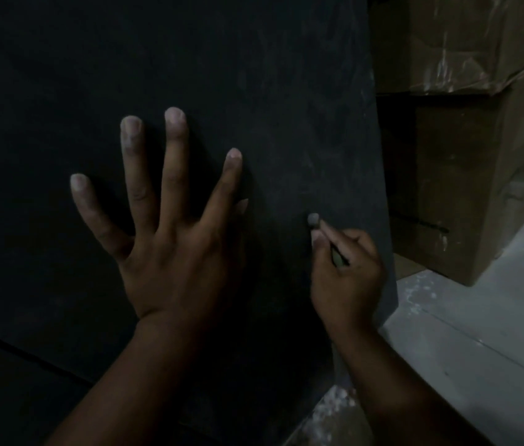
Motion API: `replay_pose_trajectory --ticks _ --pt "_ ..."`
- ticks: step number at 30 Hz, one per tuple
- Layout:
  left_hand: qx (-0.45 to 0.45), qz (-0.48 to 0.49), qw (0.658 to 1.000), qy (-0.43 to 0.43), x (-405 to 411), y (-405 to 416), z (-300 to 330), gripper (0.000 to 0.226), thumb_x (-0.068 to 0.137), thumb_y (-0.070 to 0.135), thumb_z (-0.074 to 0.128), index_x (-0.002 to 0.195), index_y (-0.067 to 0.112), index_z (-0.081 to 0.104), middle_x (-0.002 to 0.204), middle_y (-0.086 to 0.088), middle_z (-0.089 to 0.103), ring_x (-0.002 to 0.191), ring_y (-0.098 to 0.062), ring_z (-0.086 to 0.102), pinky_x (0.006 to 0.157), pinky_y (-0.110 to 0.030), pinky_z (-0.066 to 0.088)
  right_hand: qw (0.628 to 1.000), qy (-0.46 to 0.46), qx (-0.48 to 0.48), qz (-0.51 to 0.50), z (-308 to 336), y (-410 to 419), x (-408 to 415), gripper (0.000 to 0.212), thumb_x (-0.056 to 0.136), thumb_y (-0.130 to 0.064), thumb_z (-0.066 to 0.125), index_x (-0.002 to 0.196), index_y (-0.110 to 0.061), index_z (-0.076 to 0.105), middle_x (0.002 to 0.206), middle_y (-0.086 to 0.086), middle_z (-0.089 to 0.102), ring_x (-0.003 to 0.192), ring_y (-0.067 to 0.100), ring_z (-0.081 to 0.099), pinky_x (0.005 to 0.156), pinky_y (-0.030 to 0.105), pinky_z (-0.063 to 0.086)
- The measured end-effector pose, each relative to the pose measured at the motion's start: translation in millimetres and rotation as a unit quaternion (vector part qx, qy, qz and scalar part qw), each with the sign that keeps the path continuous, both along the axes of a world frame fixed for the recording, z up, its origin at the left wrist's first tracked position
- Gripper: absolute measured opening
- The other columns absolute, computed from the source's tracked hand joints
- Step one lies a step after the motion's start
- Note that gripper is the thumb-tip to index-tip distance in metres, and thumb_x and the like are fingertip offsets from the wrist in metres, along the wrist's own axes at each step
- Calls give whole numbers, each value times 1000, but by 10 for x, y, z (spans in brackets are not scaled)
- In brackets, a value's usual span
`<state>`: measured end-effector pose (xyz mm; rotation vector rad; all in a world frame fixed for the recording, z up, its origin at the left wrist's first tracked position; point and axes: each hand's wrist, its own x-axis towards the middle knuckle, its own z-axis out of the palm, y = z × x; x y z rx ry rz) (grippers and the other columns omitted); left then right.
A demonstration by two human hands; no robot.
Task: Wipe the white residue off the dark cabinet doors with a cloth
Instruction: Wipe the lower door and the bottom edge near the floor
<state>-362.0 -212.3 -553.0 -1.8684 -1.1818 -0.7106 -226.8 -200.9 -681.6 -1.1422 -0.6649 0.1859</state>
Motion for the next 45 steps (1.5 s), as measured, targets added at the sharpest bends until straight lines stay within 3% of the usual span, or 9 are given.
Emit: replay_pose_trajectory --ticks 8,14,17,21,30,36,38,42,45 --pt "20 1 1000 -22 116 -2 25 38 111 44 42 147 41 54 171 -11 23 157 -46 14 109 -82 24 982 -162 83 42 -2 -164 -301 10 92 -1 75 100 -3 80 84 8 64 72 17 62 63 30 50" --pt "-6 0 1000 -30 156 -11 79 38 110 47 42 147 45 50 173 -7 19 159 -42 8 109 -80 26 998 -46 39 -11 141 79 72 20 85 8 78 103 -1 79 83 9 64 77 8 59 73 10 46" --pt "-35 0 998 -49 173 -3 108 41 109 55 38 149 51 42 175 1 11 160 -35 0 105 -81 31 996 -51 66 -5 324 138 35 18 89 3 77 106 -3 79 87 8 64 79 14 62 71 19 51" --pt "-39 0 997 -63 199 18 107 41 109 56 37 149 51 43 175 3 11 159 -25 -8 102 -82 33 980 -163 100 50 174 -51 -178 9 96 -6 70 98 -3 79 86 4 61 72 15 59 62 30 48" --pt "-24 -3 998 -56 268 28 120 38 109 49 43 147 47 49 174 -1 16 159 -30 -3 102 -83 30 998 -40 52 -21 331 221 201 20 87 5 78 105 -2 79 86 8 64 80 5 60 74 10 46" --pt "-4 -5 999 -53 378 77 146 39 110 45 43 145 39 59 171 -6 23 157 -35 7 106 -83 25 984 -149 97 17 322 114 68 20 90 1 76 109 -4 79 90 7 64 81 13 63 70 24 52" --pt "-6 -3 999 -49 421 94 161 39 110 44 42 145 39 59 171 -6 22 158 -34 6 107 -83 25 993 -104 62 1 288 156 165 19 89 1 77 107 -5 79 89 7 65 84 2 63 73 14 48" --pt "-10 -1 999 -52 468 116 155 39 109 42 45 146 39 58 172 -5 19 159 -32 2 107 -83 25 992 121 -14 -40 324 346 454 17 93 -3 73 109 -3 78 97 13 69 83 -20 58 71 -2 40" --pt "-15 -6 998 -54 505 157 146 41 109 43 43 148 39 54 173 -3 15 159 -26 -7 108 -82 25 986 158 -18 -55 402 417 453 16 94 -6 72 109 -2 78 99 11 67 81 -16 59 69 -1 40"
